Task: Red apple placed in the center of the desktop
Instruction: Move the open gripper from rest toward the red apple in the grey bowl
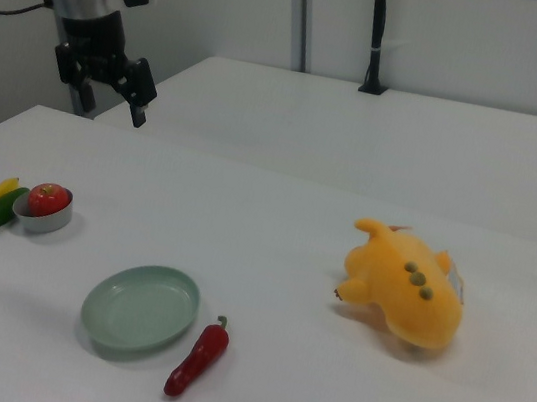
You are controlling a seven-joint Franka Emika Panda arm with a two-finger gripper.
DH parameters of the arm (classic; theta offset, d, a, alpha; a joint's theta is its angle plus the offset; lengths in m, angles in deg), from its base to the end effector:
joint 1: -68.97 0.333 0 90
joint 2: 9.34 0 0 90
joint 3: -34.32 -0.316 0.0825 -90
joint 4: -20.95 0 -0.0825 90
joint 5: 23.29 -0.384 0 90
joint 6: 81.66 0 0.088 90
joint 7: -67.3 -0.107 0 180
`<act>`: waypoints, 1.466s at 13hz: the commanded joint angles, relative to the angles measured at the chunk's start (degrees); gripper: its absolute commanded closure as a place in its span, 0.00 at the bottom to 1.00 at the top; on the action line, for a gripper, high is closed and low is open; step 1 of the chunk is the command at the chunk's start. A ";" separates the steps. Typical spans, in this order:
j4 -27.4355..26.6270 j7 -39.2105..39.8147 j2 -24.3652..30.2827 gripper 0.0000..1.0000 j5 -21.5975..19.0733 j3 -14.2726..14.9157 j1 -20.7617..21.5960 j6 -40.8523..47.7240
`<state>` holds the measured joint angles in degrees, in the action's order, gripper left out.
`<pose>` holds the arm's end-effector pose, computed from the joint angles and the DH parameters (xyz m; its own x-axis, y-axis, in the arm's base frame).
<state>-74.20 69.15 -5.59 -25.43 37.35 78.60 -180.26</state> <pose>0.5444 0.0655 0.6317 0.9820 0.1402 0.1264 0.1458 -0.9886 -0.0367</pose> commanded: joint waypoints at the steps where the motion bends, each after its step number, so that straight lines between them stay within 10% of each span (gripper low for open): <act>1: -0.91 1.05 0.74 0.00 -1.20 0.04 0.12 -0.63; 11: 1.18 -0.87 -1.19 0.00 -3.92 -3.63 2.58 3.59; 19: 12.01 -21.27 -18.84 0.00 -1.91 -10.24 10.74 -4.93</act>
<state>-64.73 51.58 -19.96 -28.68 27.64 86.85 -182.47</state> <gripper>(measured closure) 0.000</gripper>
